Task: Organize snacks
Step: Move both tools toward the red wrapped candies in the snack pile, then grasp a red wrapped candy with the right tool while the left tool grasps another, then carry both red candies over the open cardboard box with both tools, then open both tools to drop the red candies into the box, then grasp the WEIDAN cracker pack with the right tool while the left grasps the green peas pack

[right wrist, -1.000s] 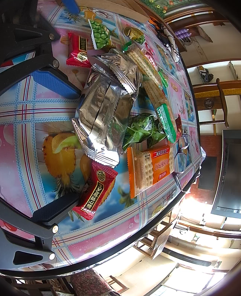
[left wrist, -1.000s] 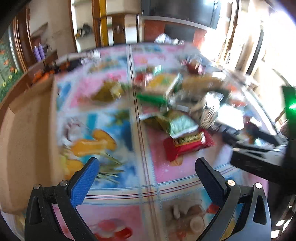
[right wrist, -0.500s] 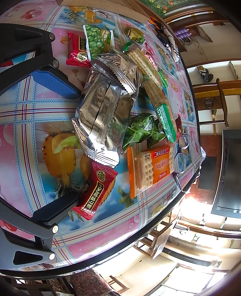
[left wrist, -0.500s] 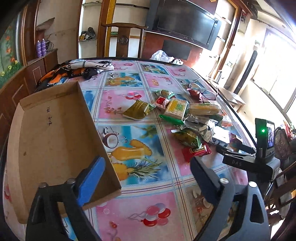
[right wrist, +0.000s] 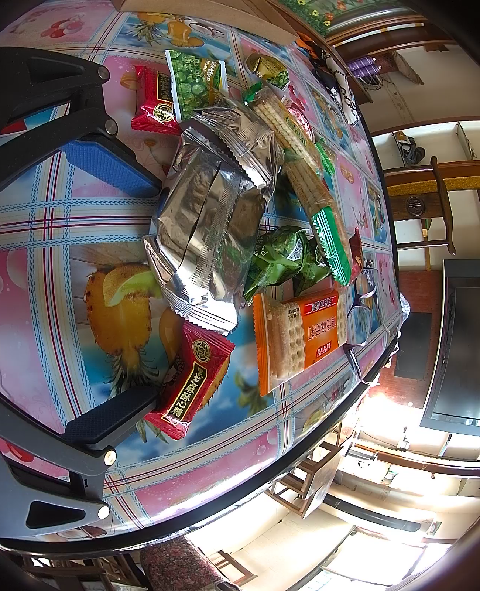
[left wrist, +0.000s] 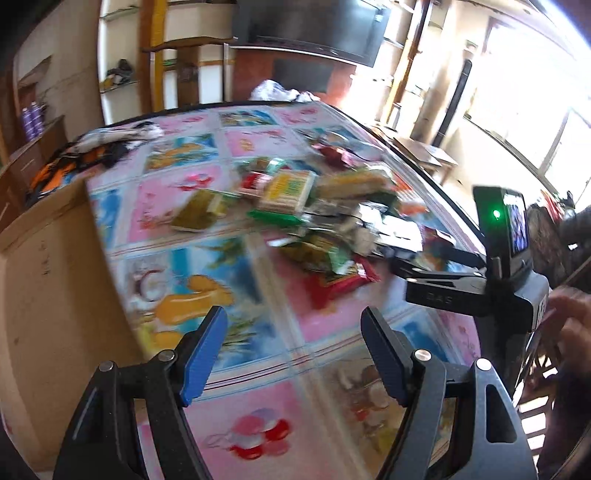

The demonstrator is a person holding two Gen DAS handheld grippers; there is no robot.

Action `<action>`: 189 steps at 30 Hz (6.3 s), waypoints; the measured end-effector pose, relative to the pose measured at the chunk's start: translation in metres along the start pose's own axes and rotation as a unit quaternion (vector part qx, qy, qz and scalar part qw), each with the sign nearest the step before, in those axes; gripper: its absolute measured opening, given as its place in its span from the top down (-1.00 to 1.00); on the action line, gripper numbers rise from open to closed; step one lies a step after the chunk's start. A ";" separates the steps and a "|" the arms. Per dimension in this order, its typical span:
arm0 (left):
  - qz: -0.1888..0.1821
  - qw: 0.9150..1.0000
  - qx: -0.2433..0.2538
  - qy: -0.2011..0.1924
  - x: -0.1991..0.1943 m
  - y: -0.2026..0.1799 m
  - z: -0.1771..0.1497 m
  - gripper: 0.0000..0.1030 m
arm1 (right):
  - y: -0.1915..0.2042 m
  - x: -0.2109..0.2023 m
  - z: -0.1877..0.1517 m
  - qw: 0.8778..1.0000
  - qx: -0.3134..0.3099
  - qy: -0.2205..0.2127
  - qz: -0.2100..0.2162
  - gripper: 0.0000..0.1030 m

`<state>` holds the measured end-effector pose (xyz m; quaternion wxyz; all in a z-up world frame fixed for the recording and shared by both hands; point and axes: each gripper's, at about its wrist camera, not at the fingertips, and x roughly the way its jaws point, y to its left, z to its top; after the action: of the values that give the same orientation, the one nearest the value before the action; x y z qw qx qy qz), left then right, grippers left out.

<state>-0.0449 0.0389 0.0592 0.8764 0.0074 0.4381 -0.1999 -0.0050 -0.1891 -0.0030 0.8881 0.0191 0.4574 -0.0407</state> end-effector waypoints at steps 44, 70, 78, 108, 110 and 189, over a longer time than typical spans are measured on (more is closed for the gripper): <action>0.014 0.992 0.101 0.068 0.075 -0.044 0.018 0.30 | -0.065 -0.017 0.032 0.953 -0.232 0.049 0.189 0.09; 0.037 0.998 0.035 0.047 0.067 -0.046 0.000 0.64 | -0.061 -0.050 -0.039 0.970 -0.089 -0.003 0.226 0.62; 0.035 0.999 0.006 0.034 0.047 -0.031 -0.005 0.64 | -0.042 -0.058 -0.045 0.963 -0.081 -0.012 0.257 0.62; 0.020 0.998 -0.052 -0.032 -0.013 0.029 -0.001 0.64 | 0.021 -0.073 -0.036 0.959 -0.147 -0.016 0.244 0.59; 0.025 0.997 -0.062 -0.040 -0.021 0.041 -0.001 0.64 | 0.033 -0.077 -0.029 0.955 -0.145 -0.018 0.259 0.59; 0.051 0.984 -0.160 -0.066 -0.044 0.153 0.048 0.13 | 0.143 -0.007 0.122 0.918 0.008 -0.014 0.395 0.32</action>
<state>0.0227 0.1860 0.0984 0.9026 -0.1234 0.4042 -0.0821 0.1027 -0.0553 0.0729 0.8378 0.2046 0.4000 0.3102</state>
